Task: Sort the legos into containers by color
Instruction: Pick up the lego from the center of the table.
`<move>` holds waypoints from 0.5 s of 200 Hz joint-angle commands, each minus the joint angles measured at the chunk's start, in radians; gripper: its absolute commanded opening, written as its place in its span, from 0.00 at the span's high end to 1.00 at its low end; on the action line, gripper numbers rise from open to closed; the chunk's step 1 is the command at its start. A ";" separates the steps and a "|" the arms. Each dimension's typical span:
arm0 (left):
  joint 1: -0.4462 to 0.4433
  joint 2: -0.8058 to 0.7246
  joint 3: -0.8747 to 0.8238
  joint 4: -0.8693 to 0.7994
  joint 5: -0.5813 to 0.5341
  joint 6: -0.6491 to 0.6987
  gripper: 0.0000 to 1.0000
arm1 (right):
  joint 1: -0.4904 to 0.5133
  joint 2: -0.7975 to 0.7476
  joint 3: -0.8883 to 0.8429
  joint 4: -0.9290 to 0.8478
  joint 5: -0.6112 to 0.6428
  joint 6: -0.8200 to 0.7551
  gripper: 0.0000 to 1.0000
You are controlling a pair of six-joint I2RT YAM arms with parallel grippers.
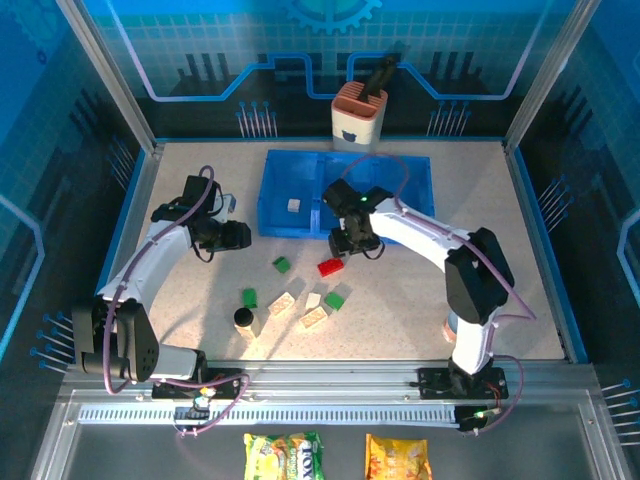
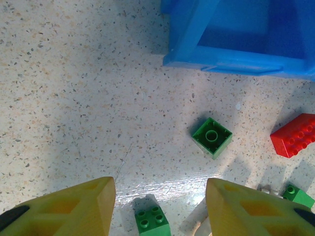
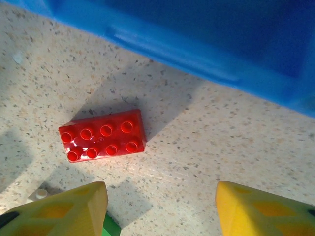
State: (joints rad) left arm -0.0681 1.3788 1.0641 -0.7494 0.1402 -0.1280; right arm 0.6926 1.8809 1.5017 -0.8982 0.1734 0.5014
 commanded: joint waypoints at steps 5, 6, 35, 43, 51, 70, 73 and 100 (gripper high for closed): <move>0.007 -0.015 -0.009 0.010 0.027 0.006 0.48 | 0.031 0.057 0.055 0.010 -0.012 0.010 0.35; 0.007 -0.015 -0.009 0.010 0.027 0.006 0.48 | 0.031 0.059 0.056 0.009 -0.013 0.010 0.35; 0.007 -0.017 -0.010 0.011 0.026 0.006 0.48 | 0.055 0.110 0.086 0.013 -0.016 0.010 0.25; 0.007 -0.016 -0.010 0.012 0.027 0.005 0.48 | 0.061 0.120 0.093 0.013 -0.015 0.011 0.23; 0.007 -0.015 -0.010 0.011 0.028 0.005 0.48 | 0.069 0.133 0.101 0.015 -0.017 0.012 0.20; 0.007 -0.016 -0.010 0.012 0.028 0.005 0.48 | 0.082 0.156 0.115 0.015 -0.012 0.020 0.13; 0.007 -0.016 -0.010 0.011 0.028 0.005 0.48 | 0.083 0.159 0.117 0.014 -0.011 0.022 0.13; 0.007 -0.015 -0.011 0.012 0.029 0.005 0.48 | 0.093 0.187 0.125 0.017 -0.021 0.038 0.04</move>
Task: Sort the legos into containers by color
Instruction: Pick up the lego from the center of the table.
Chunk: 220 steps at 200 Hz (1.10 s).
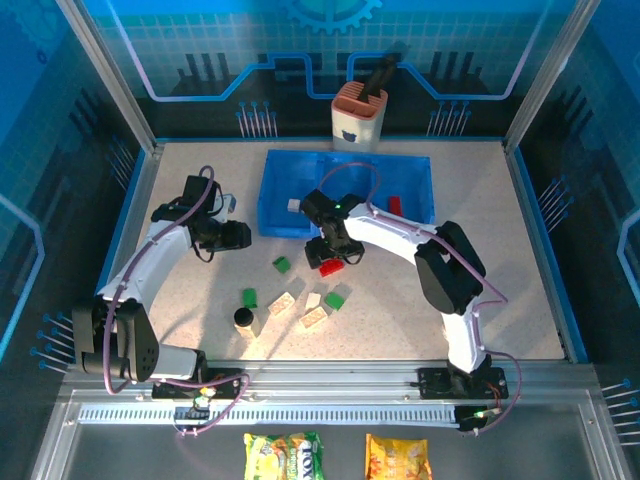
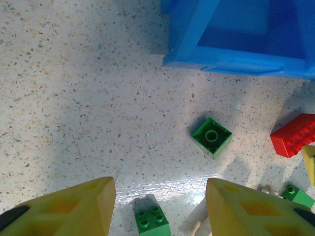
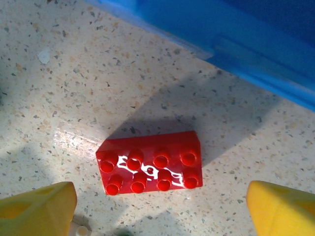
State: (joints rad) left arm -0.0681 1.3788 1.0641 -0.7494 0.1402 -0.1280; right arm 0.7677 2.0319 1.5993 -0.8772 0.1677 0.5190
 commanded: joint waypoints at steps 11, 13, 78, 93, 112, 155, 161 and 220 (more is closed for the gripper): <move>0.007 -0.015 -0.010 0.013 0.030 0.005 0.48 | 0.023 0.046 0.027 0.000 -0.019 0.022 0.03; 0.007 -0.015 -0.011 0.013 0.029 0.004 0.48 | 0.022 0.048 0.027 0.001 -0.020 0.024 0.02; 0.008 -0.015 -0.011 0.012 0.030 0.004 0.48 | 0.031 0.089 0.010 0.025 -0.038 0.035 0.04; 0.007 -0.015 -0.010 0.011 0.029 0.005 0.48 | 0.031 0.096 0.008 0.028 -0.035 0.034 0.09; 0.007 -0.015 -0.010 0.011 0.028 0.005 0.48 | 0.028 0.108 0.010 0.027 -0.038 0.033 0.13; 0.007 -0.018 -0.011 0.010 0.029 0.005 0.48 | 0.028 0.117 0.013 0.024 -0.027 0.025 0.20; 0.007 -0.018 -0.012 0.010 0.028 0.005 0.48 | 0.028 0.116 0.013 0.024 -0.025 0.024 0.21; 0.007 -0.022 -0.011 0.010 0.029 0.005 0.48 | 0.027 0.097 0.011 0.020 -0.021 0.024 0.30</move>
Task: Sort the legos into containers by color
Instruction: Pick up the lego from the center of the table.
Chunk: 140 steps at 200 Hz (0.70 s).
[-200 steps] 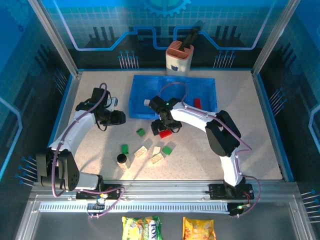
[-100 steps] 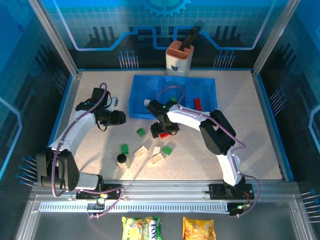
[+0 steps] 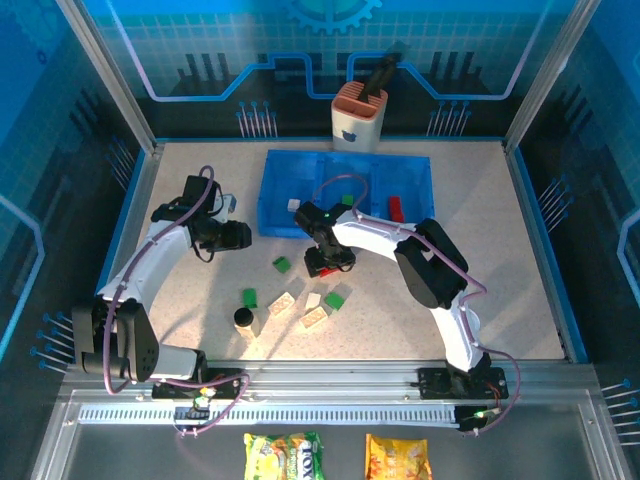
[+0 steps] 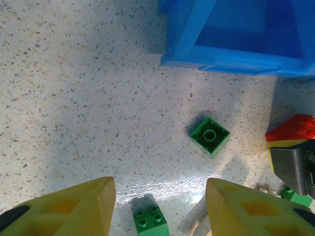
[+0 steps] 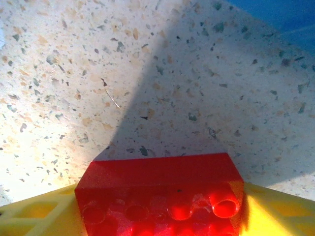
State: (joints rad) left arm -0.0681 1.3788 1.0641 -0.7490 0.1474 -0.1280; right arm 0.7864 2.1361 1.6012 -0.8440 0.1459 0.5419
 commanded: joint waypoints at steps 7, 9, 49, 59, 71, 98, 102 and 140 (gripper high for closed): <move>0.007 -0.022 -0.011 0.009 0.021 0.005 0.48 | 0.008 -0.010 0.010 -0.015 0.000 0.001 0.31; 0.007 -0.021 -0.010 0.010 0.022 0.005 0.48 | 0.008 -0.011 0.009 -0.015 0.001 0.001 0.31; 0.007 -0.023 -0.012 0.009 0.021 0.006 0.48 | 0.003 -0.031 0.005 -0.021 0.013 0.000 0.32; 0.008 -0.024 -0.012 0.010 0.021 0.006 0.48 | -0.003 -0.038 -0.003 -0.022 0.010 0.001 0.32; 0.007 -0.025 -0.012 0.009 0.021 0.006 0.48 | -0.013 -0.052 -0.021 -0.019 0.005 0.005 0.33; 0.007 -0.025 -0.012 0.011 0.023 0.005 0.48 | -0.042 -0.108 -0.081 -0.001 0.001 0.015 0.33; 0.007 -0.024 -0.013 0.010 0.023 0.005 0.48 | -0.048 -0.117 -0.091 0.000 0.002 0.016 0.33; 0.007 -0.023 -0.011 0.011 0.023 0.006 0.48 | -0.112 -0.211 -0.191 0.013 -0.001 0.019 0.33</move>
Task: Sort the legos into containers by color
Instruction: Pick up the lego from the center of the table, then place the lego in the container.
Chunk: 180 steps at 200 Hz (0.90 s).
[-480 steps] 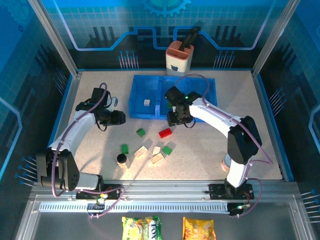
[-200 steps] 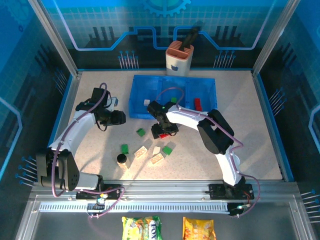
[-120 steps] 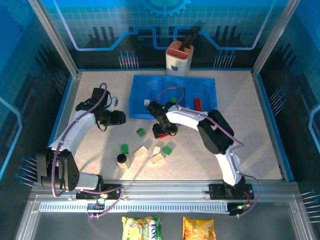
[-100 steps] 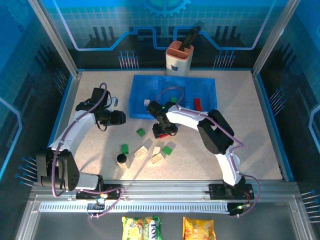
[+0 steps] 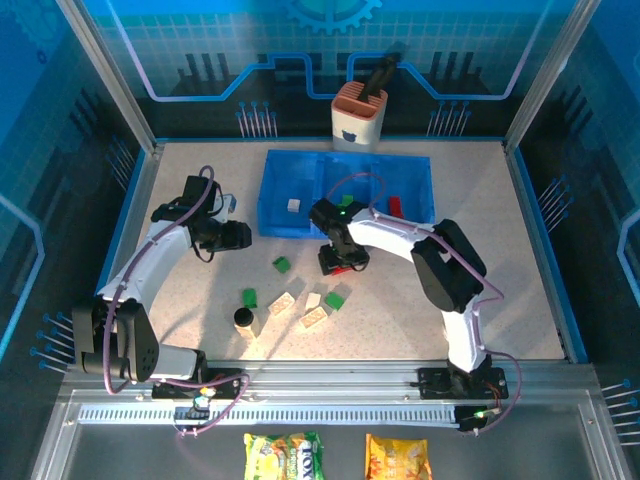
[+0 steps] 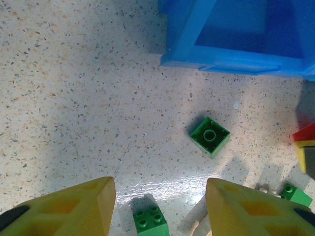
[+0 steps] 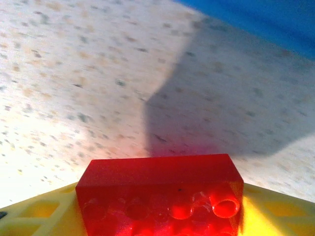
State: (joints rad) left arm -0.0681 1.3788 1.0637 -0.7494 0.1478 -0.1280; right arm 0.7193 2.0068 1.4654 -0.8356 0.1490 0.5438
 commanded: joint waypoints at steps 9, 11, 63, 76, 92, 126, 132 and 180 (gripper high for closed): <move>0.007 -0.023 -0.011 0.012 0.021 0.006 0.48 | -0.062 -0.105 -0.080 0.006 -0.004 0.015 0.33; 0.007 -0.023 -0.012 0.012 0.022 0.006 0.48 | -0.067 -0.109 -0.086 0.007 -0.002 0.015 0.33; 0.007 -0.018 -0.010 0.011 0.021 0.005 0.48 | -0.186 -0.226 -0.217 0.010 0.007 -0.008 0.33; 0.008 -0.018 -0.010 0.011 0.021 0.006 0.48 | -0.218 -0.254 -0.241 0.008 0.008 -0.018 0.33; 0.007 -0.018 -0.010 0.012 0.021 0.005 0.48 | -0.256 -0.285 -0.259 -0.001 0.012 -0.030 0.33; 0.007 -0.016 -0.011 0.010 0.021 0.005 0.48 | -0.322 -0.345 -0.265 -0.028 0.016 -0.060 0.33; 0.007 -0.017 -0.011 0.011 0.020 0.006 0.48 | -0.332 -0.352 -0.261 -0.034 0.016 -0.066 0.33; 0.007 -0.017 -0.010 0.009 0.020 0.005 0.48 | -0.384 -0.347 -0.183 -0.069 0.019 -0.111 0.33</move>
State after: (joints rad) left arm -0.0681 1.3788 1.0637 -0.7494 0.1478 -0.1280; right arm 0.3614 1.6615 1.2213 -0.8650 0.1570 0.4709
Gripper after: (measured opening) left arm 0.524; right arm 0.669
